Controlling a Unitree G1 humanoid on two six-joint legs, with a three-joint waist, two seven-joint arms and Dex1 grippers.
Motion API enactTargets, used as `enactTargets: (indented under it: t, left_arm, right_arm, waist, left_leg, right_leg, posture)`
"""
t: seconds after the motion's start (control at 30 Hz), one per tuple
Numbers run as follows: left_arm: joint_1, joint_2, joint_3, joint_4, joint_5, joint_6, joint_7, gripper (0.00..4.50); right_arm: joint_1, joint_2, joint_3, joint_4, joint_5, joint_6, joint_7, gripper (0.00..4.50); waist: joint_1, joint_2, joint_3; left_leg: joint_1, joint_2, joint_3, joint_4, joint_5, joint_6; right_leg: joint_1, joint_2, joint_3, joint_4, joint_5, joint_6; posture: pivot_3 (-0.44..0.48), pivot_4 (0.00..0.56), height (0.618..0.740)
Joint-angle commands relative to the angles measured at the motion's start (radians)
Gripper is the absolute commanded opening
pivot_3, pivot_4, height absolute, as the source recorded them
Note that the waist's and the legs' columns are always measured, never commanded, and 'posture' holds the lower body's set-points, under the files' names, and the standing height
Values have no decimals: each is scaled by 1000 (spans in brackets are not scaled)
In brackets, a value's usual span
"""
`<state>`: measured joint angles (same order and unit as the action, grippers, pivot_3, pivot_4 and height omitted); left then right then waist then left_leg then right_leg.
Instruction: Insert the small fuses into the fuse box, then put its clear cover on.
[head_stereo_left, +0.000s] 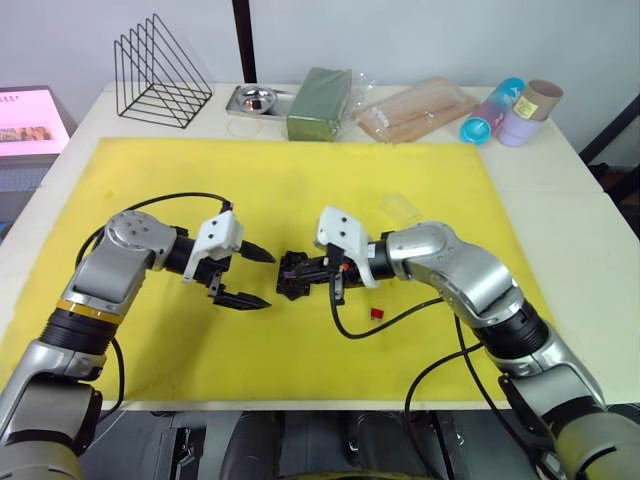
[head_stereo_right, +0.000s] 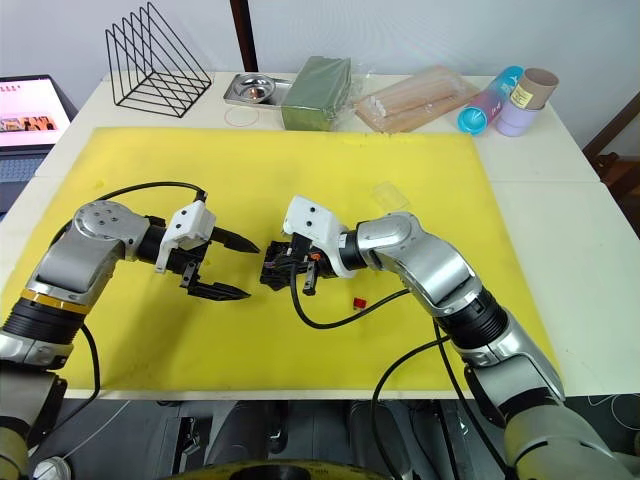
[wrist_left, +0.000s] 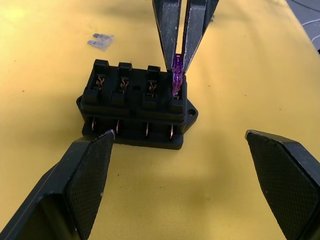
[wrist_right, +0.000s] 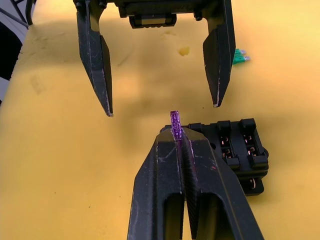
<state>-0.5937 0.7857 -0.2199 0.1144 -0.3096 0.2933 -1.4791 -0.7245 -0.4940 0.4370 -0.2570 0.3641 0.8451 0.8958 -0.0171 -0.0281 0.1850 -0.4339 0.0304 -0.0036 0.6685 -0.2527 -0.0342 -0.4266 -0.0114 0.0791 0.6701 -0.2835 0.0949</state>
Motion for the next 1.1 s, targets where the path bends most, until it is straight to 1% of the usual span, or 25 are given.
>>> enactTargets:
  t: [0.03,0.7,1.1]
  left_arm:
    - [-9,3,26,-29,-7,-4,1,4455]
    - [-14,-6,29,-34,-13,4,11,4455]
    - [-13,-10,27,-38,-14,6,20,4455]
  right_arm:
    - [2,-4,-11,-39,2,3,8,0]
    - [26,1,13,-10,-46,-28,-1,0]
    - [22,-22,66,9,-127,-75,20,0]
  waist:
    - [0,0,0]
    - [-1,0,0]
    - [-1,0,0]
  left_leg:
    - [0,0,0,0,0,0]
    - [1,0,0,0,0,0]
    - [3,0,0,0,0,0]
  right_leg:
    - [0,0,0,0,0,0]
    - [0,0,0,1,0,0]
    - [1,0,0,2,0,0]
  posture:
    - [0,150,740]
    - [0,150,740]
    - [0,150,740]
